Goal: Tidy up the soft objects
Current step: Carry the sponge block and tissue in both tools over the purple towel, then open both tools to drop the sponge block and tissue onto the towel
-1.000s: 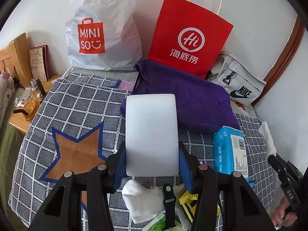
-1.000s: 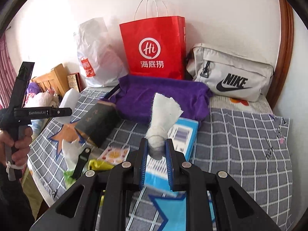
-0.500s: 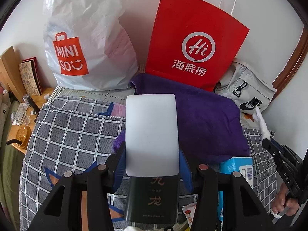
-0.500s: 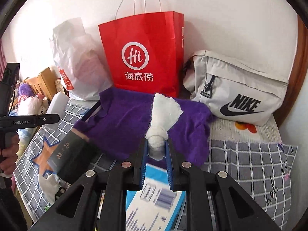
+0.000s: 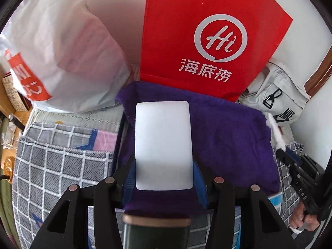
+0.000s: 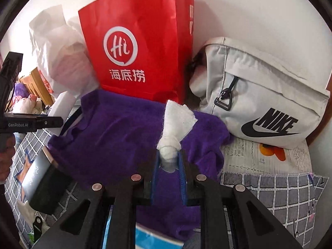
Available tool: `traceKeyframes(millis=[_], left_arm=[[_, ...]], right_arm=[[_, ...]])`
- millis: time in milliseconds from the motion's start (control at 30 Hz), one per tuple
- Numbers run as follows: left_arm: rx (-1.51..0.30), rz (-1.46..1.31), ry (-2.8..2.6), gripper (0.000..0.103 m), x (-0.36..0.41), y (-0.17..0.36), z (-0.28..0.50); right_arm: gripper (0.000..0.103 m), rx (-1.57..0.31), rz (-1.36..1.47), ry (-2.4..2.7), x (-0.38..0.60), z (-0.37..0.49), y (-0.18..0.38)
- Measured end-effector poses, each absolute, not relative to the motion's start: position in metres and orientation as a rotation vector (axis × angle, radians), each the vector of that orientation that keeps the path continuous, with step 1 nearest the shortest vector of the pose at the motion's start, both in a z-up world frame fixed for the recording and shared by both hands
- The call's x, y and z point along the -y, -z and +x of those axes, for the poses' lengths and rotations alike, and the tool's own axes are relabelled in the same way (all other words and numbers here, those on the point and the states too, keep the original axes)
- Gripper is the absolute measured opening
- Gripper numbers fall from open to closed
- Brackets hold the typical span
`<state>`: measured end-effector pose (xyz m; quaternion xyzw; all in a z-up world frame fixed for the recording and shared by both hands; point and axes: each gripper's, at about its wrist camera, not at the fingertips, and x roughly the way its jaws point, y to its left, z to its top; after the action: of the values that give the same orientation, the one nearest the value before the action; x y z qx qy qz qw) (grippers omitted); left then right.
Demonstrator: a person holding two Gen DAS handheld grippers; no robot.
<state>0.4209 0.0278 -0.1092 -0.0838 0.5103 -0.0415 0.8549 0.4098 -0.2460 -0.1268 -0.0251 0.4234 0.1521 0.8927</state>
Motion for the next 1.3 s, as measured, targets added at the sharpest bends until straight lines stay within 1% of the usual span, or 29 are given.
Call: traceKeyframes(millis=[467,833,900,933,967,1000,1033,1067,1133,1200,1300], left_arm=[[-1.163,-0.184,0.087,0.047,-0.019,0.143,0.473],[-1.216,-0.176,0.085,0.048,-0.013,0.161,0.489],[-1.217,-0.176,0.089,0.048,-0.009,0.161,0.491],[-1.223,-0.181,0.093,0.048,-0.008,0.161,0.491],[-1.226,-0.185,0.1,0.049,-0.008,0.161,0.492],[-1.228,-0.188,0.108,0.053,-0.006,0.161,0.493],[-1.234,-0.184,0.114,0.056,-0.003,0.161,0.496],[-1.236,-0.173,0.117,0.061,0.001,0.162,0.501],[-1.224,-0.151,0.118,0.061,0.006,0.158,0.498],[-1.217,-0.144,0.112,0.064,0.007,0.155,0.493],[-1.211,-0.145,0.109,0.064,0.007,0.146,0.487]], right_arm=[[0.019,-0.976,-0.051,-0.326,0.251,0.438,0.171],[0.019,-1.0,-0.032,-0.339,0.245,0.443,0.184],[0.022,-0.996,-0.038,-0.337,0.243,0.442,0.184],[0.026,-0.992,-0.043,-0.336,0.243,0.443,0.183],[0.034,-0.986,-0.048,-0.334,0.243,0.442,0.181],[0.039,-0.979,-0.05,-0.334,0.242,0.441,0.18],[0.046,-0.972,-0.05,-0.333,0.241,0.44,0.178],[0.048,-0.966,-0.049,-0.332,0.24,0.44,0.177],[0.048,-0.956,-0.048,-0.331,0.241,0.44,0.175],[0.049,-0.947,-0.049,-0.326,0.24,0.438,0.172],[0.051,-0.936,-0.045,-0.315,0.243,0.435,0.163]])
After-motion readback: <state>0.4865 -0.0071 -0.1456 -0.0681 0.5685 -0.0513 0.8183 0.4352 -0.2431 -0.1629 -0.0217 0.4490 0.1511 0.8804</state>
